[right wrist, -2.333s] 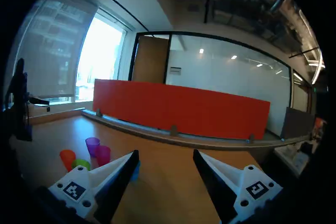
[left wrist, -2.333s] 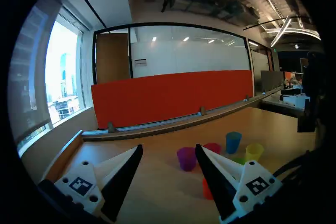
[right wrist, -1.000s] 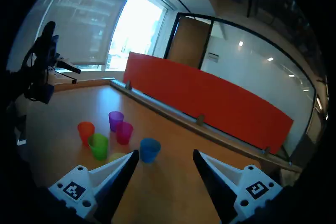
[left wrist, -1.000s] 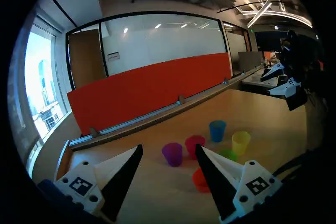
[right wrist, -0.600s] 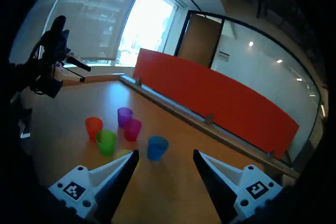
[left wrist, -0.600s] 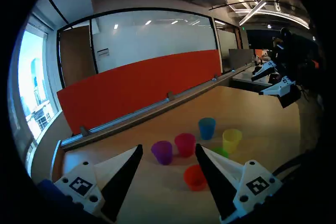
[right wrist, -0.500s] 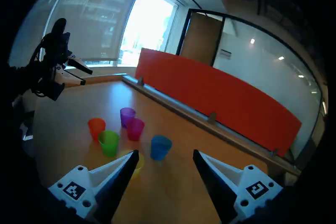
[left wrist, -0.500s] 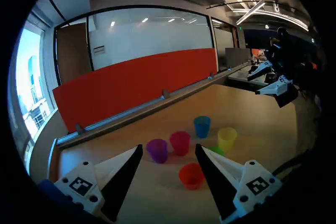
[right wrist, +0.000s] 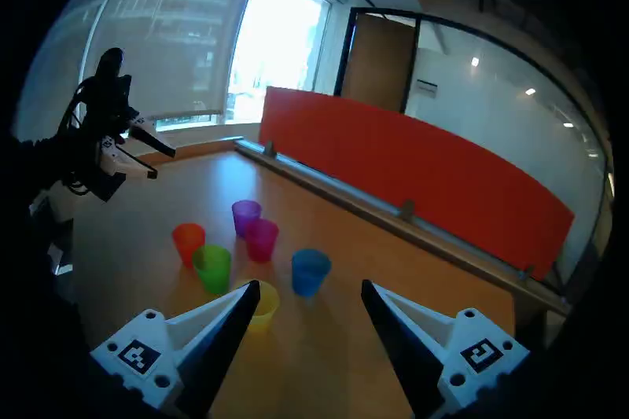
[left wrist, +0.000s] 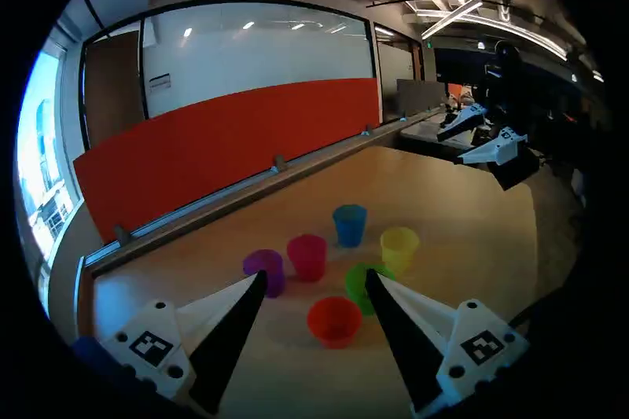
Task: Pour water
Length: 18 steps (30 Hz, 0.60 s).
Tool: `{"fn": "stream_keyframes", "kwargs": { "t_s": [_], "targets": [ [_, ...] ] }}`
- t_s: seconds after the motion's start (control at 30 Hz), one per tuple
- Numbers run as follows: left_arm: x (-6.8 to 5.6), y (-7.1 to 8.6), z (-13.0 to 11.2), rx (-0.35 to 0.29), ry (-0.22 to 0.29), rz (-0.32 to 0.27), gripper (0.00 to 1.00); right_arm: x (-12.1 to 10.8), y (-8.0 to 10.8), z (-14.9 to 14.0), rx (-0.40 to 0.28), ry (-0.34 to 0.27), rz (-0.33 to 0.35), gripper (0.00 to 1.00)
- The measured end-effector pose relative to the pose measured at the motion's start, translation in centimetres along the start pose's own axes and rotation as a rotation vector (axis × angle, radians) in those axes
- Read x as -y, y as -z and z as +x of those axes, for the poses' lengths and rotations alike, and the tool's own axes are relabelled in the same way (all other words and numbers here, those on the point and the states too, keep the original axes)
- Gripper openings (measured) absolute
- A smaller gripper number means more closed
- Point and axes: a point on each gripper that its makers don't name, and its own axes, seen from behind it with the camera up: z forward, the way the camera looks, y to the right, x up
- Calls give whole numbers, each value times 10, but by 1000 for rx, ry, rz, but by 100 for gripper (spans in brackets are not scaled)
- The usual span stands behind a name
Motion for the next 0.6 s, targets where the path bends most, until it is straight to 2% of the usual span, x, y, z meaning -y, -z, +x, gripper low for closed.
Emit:
{"fn": "stream_keyframes", "kwargs": {
  "t_s": [0.2, 0.6],
  "targets": [
    [-19, -8, -9, 26, -10, -50, 93, 0, -1, -1, 3, -12, 11, 100],
    [-42, -16, -22, 66, -34, -120, 93, -3, -3, -4, 17, -8, 18, 100]
  ]
}}
